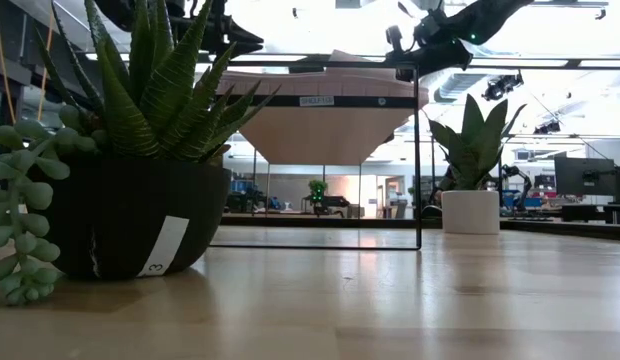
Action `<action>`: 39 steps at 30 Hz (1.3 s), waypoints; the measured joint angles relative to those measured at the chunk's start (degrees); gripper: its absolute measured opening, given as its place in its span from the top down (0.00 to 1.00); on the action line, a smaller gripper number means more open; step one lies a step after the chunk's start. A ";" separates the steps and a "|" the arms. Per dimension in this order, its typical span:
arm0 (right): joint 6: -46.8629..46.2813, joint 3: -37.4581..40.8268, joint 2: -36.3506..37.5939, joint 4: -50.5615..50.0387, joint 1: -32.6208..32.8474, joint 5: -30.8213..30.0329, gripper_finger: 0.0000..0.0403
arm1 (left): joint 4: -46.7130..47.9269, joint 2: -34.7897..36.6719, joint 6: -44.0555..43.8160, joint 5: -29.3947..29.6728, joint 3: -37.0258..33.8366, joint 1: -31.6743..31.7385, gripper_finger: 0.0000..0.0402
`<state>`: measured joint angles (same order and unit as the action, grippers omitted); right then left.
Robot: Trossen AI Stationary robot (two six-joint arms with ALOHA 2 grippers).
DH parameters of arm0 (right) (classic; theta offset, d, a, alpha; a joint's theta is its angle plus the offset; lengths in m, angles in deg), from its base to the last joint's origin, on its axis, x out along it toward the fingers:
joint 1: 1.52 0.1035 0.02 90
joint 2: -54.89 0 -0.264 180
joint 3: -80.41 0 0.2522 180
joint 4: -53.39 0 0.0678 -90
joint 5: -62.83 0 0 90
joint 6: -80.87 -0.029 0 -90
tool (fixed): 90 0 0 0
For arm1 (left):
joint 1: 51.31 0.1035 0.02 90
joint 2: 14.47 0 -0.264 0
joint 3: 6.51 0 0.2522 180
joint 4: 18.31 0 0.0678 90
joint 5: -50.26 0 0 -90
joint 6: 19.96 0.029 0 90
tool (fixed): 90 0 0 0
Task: Pick and place slides into the shelf
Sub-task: Put the black slide on the shelf
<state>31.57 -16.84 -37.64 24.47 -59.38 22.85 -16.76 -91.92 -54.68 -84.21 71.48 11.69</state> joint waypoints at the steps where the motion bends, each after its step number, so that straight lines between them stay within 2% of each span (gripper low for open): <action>1: -0.15 0.00 -0.08 0.00 -0.02 -0.02 0.88 | -0.02 0.00 0.00 0.02 0.00 0.00 0.90; 5: -1.45 0.00 -0.79 0.44 -0.02 -0.01 0.88 | -0.02 0.00 0.00 0.09 0.00 0.00 0.90; 14: -9.20 0.00 -2.44 12.88 0.98 0.38 0.88 | 0.55 0.00 -0.03 -0.41 0.00 0.00 0.90; 24: -8.77 0.00 -6.07 12.60 4.40 0.38 0.88 | 0.88 0.00 -0.04 -1.19 0.00 0.00 0.90; 39: -7.16 0.00 -6.53 10.99 3.13 0.08 0.88 | 2.19 0.00 0.08 -2.05 0.00 0.00 0.90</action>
<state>24.41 -16.84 -44.18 35.46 -56.25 22.93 -14.57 -91.92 -54.60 -86.27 71.48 11.69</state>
